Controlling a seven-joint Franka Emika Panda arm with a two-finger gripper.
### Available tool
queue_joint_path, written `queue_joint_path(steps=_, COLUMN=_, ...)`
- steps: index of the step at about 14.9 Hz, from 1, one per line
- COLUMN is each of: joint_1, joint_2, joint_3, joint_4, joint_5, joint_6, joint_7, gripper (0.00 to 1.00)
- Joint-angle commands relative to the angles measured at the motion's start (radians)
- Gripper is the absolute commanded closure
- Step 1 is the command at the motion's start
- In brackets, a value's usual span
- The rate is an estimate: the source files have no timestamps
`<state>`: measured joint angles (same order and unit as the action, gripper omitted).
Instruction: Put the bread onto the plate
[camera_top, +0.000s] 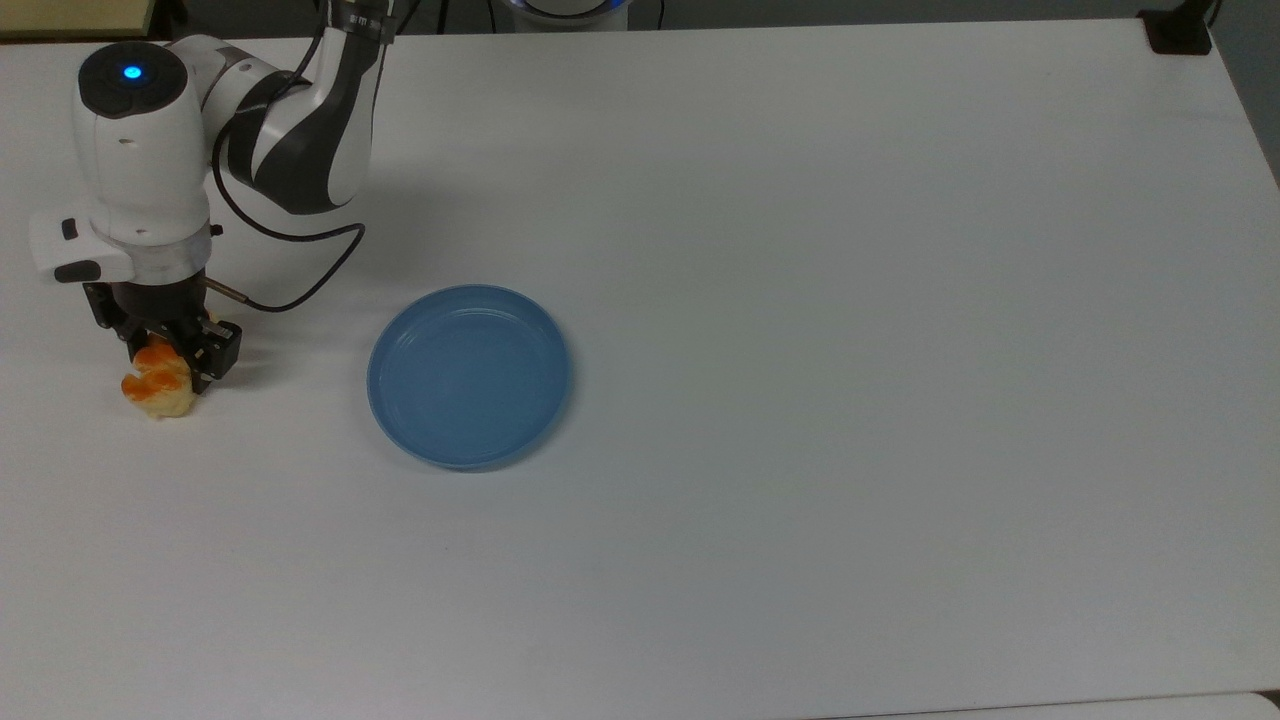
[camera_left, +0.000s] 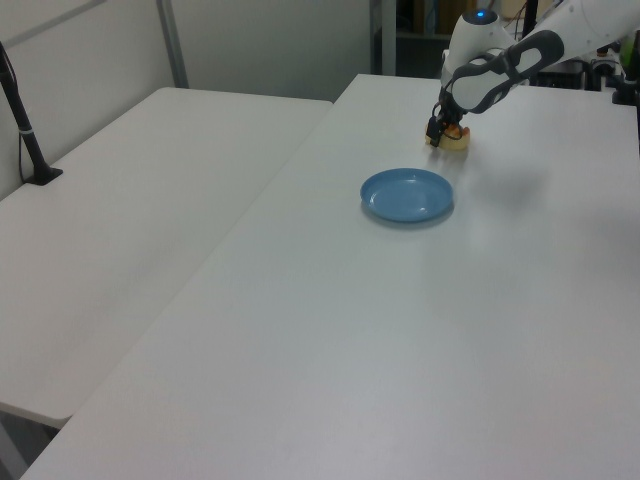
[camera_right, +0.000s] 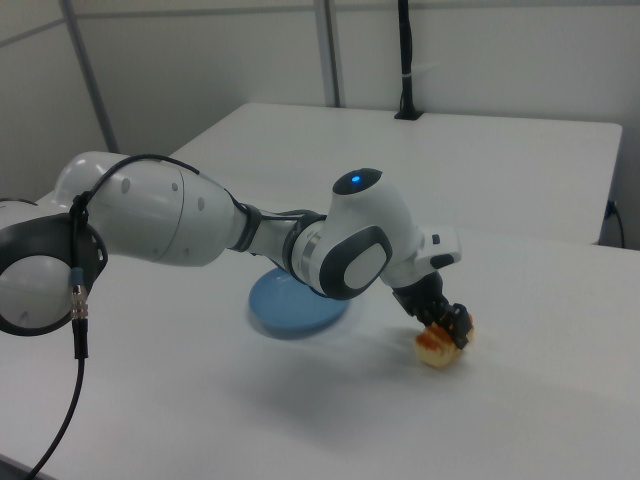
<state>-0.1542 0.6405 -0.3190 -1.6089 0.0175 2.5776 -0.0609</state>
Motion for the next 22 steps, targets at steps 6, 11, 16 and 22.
queue_joint_path(steps=6, joint_1=0.040, joint_2=-0.096, joint_3=-0.015, joint_4=-0.026, joint_5=0.085, joint_6=-0.098, joint_7=-0.030, gripper=0.71)
queue_joint_path(steps=11, joint_1=0.306, joint_2=-0.182, joint_3=-0.072, joint_4=-0.025, joint_5=0.150, joint_6=-0.319, joint_7=0.064, gripper=0.68)
queue_joint_path(steps=16, joint_1=0.479, joint_2=-0.168, joint_3=-0.066, joint_4=-0.026, joint_5=0.133, joint_6=-0.318, joint_7=0.222, gripper=0.63)
queue_joint_path(steps=22, joint_1=0.475, joint_2=-0.142, joint_3=-0.071, joint_4=-0.028, joint_5=0.070, joint_6=-0.318, joint_7=0.201, gripper=0.42)
